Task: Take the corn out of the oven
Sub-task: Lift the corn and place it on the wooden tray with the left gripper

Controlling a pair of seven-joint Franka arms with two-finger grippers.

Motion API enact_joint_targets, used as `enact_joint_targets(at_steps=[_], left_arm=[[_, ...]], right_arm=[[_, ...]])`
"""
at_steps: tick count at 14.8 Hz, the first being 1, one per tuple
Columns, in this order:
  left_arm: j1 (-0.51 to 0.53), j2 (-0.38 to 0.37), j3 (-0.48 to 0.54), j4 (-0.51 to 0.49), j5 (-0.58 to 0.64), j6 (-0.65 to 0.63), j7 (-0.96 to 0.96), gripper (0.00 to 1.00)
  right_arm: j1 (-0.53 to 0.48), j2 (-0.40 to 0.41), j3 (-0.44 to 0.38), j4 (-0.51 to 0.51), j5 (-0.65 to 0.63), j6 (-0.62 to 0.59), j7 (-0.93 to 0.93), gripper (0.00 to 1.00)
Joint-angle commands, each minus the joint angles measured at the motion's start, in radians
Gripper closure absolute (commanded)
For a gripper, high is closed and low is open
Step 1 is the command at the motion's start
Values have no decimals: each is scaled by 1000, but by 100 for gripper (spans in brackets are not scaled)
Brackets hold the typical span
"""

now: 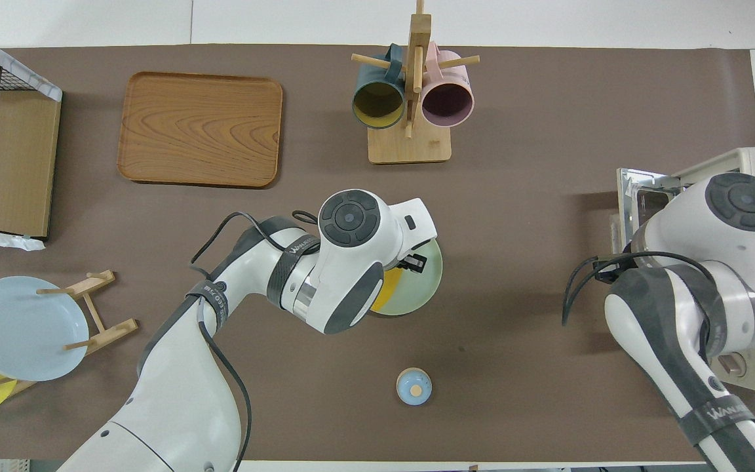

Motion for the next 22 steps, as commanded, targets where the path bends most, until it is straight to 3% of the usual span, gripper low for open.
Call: enact_joint_targets(at_steps=[1,5,7,10,12,17,22], left_arm=[[0,-23,14,23,18,-33,-32,100],[118,-124,14,52,15,-180,-35,100],[185,-120,15,99,23,-242,-34,100],[314,-111,20,118,64,-234,-22,100],[392,-64,20,153,78,-239,-20,100],[485,188,21,429,81,-228,-17,100],[538,262,22,460,81,-136,57,100]], right_arm=[[-90,13,-13,81,-76,-30,-118,100],[-177,-12,-13,95,-75,-50,-241,100],[-188,-19,-13,95,-73,-59,-249,100],[-177,-36,-6,109,-63,-85,-246,100],[-167,-38,3,175,-57,-143,-238,100],[-76,43,14,422,29,-283,-191,100],[14,65,21,482,97,-303,-71,99]])
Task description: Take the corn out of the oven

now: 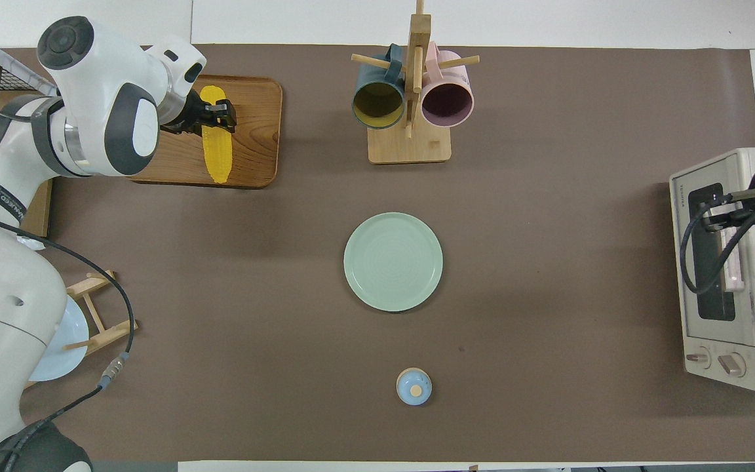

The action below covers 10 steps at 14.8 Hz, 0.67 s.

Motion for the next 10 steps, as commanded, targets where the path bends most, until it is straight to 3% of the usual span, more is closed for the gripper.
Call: enact_joint_targets(at_steps=[1,2,6,7,8,9,10], left_arm=[[20,77,-7,72,20,35,16,100],[17,114,-6,108,20,44,18,100],[21,121,-4,120,20,41,39,100],[21,119,-4,119,20,42,83,42],[23,109,-3,119,24,30,102,0],[23,92,-3,117,28,27,101,0],[27,52,-3,111,26,12,99,0]], right_arm=[[70,36,7,43,33,-30,97,99],[91,36,5,51,56,-47,125,98],[137,36,10,54,98,-39,191,89],[150,36,10,56,98,-39,192,88],[151,36,10,54,99,-39,192,82],[146,36,10,53,99,-41,191,66],[140,36,10,51,99,-44,191,61]])
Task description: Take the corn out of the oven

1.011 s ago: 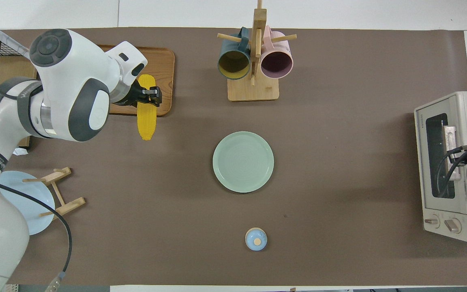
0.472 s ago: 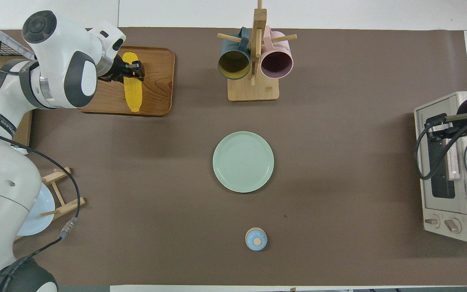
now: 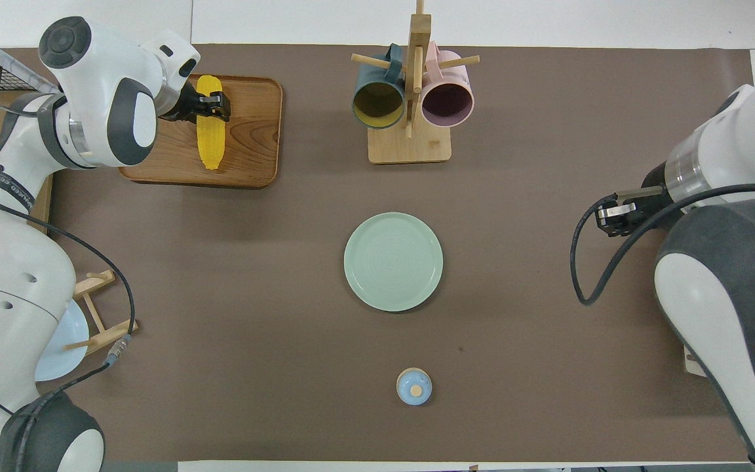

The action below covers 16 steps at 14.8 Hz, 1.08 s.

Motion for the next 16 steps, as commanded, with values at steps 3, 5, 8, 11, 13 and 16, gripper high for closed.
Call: enact_joint_targets(at_steps=[3,5,8,11,13,16], left_arm=[[8,-141,36,3,22,-174,16,0],[10,-235,53,-17,23,-272,14,0],[8,-373,90,-22,23,-468,11,0],[8,-506,111,-32,36,-671,8,0],[8,-591,111,-64,68,-757,10,0],[13,-704,111,-155,68,-811,8,0]], right_arm=[[-31,12,-11,20,23,-34,1,1],[-39,6,-11,20,22,-65,0,0],[-30,-20,-12,15,22,-73,-2,0],[-34,-32,-12,8,22,-79,-2,0],[-39,-26,-20,14,20,-79,-2,0],[-28,-17,-57,32,3,-73,-55,0]])
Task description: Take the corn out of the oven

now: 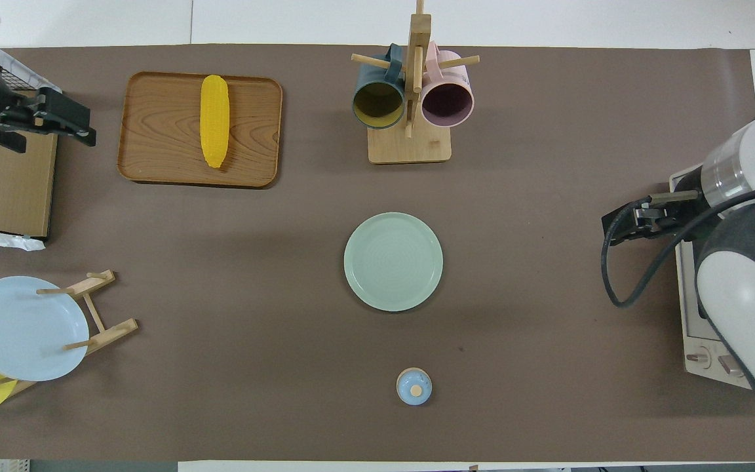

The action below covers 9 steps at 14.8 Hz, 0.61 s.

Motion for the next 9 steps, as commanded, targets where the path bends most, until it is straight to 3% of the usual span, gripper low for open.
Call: enact_joint_targets(at_steps=[1,4,9], left_arm=[[4,-142,2,-174,21,-9,0,0],[3,-245,-3,-339,21,8,-22,0],[10,-257,-5,-362,21,80,-26,0]], right_arm=[[-4,8,-38,22,3,-6,-56,0],[4,1,-73,25,0,-14,-72,0],[3,-5,-119,22,19,14,-124,0]])
